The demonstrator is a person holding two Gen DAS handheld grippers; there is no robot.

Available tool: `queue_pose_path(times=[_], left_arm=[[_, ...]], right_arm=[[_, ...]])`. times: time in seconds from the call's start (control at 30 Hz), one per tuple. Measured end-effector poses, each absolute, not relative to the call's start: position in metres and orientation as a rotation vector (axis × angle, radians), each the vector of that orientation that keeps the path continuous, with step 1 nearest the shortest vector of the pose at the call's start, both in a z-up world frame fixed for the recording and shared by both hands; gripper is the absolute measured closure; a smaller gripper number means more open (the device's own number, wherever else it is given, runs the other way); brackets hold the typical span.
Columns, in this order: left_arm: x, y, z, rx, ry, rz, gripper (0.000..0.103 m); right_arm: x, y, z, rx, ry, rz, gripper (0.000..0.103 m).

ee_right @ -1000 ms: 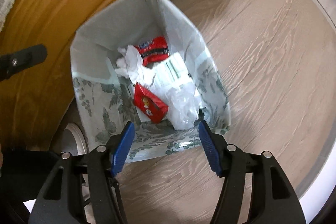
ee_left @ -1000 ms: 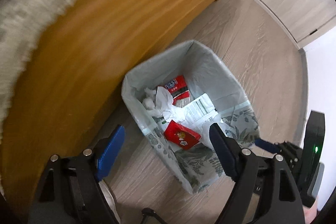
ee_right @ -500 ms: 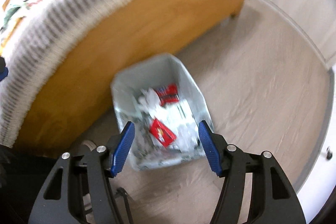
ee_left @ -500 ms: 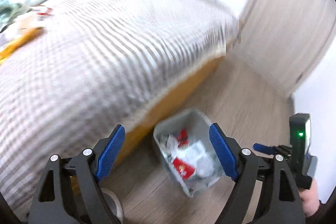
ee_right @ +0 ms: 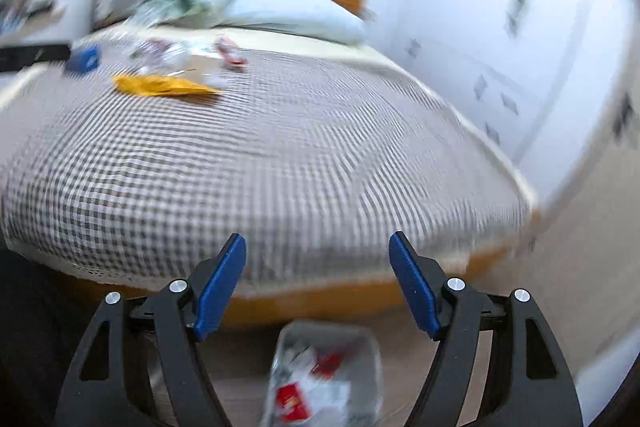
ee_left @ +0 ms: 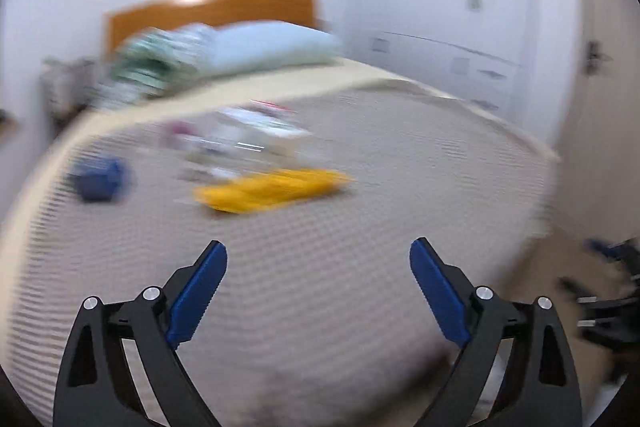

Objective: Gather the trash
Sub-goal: 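Move both tools back over the bed toward the yellow snack bag, then grasp the yellow snack bag with the right tool and lift it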

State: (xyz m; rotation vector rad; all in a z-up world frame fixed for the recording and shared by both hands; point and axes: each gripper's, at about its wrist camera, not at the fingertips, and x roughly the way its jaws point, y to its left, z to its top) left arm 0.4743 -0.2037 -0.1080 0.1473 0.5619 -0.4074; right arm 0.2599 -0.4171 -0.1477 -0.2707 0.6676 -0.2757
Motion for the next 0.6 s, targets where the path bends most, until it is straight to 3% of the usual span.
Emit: queue_pose_path(times=[0.23,0.43,0.6], left_arm=[[0.555,-0.108,-0.135,-0.009,0.635,-0.19,0.013],[0.596,-0.058,-0.169,-0.124,0.714,-0.08,0.013],[0.615,-0.018,-0.179,-0.324,0.767,-0.088,0.013]], right_arm=[[0.38,-0.332,-0.148,-0.613,0.623,-0.106,0.032],[0.511,-0.285,-0.204,-1.013,0.699,-0.065,0.032],[0.567,-0.278,-0.226,-1.118,0.755,0.015,0.032]])
